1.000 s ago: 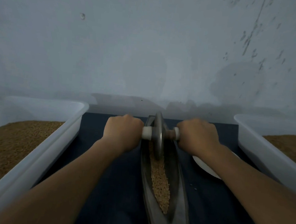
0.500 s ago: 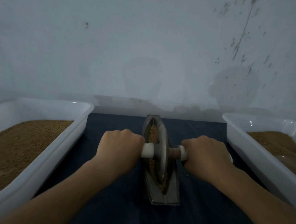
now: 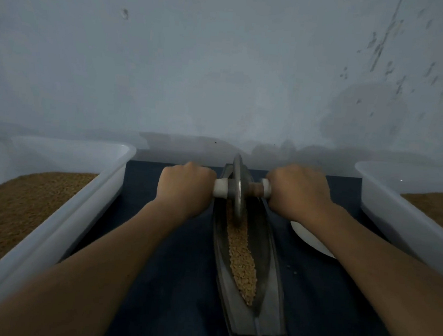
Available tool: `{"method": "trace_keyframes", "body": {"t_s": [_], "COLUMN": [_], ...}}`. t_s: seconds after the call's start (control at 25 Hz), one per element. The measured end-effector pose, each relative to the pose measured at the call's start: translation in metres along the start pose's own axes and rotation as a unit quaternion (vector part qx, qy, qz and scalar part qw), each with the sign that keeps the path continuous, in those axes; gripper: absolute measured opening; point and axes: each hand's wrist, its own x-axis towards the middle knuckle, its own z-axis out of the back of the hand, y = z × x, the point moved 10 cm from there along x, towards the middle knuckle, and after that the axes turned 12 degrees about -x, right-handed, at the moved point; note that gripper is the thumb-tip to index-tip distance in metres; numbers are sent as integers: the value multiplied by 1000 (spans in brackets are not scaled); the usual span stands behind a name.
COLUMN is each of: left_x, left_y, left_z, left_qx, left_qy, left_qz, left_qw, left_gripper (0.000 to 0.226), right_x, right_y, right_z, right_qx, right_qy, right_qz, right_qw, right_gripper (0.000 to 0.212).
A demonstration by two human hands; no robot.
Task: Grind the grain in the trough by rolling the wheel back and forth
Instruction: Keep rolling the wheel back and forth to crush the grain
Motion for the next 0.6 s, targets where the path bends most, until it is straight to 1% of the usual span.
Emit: {"method": "trace_keyframes", "body": {"t_s": [0.12, 0.24, 0.32, 0.48, 0.6], "left_x": [-39, -77, -86, -59, -17], "left_y": [-10, -27, -32, -30, -20], "left_z": [13, 33, 40, 30, 12], "left_qx": [-2, 18, 35, 46, 52], "left_qy": [-7, -3, -6, -2, 6], "left_qz": [-8, -47, -60, -59, -49], "left_qw": [1000, 999, 998, 997, 997], "left_gripper": [14, 23, 27, 9, 8], "right_x": [-37, -84, -99, -74, -32], "right_y": [2, 0, -4, -6, -6], "right_z": [15, 28, 29, 11, -12], "right_qx": [25, 26, 28, 41, 51], "right_qy": [25, 28, 34, 44, 44], "right_qz": [6, 12, 7, -10, -23], "right_qw": [999, 999, 999, 998, 997], "right_gripper": [17, 27, 26, 24, 24]}}
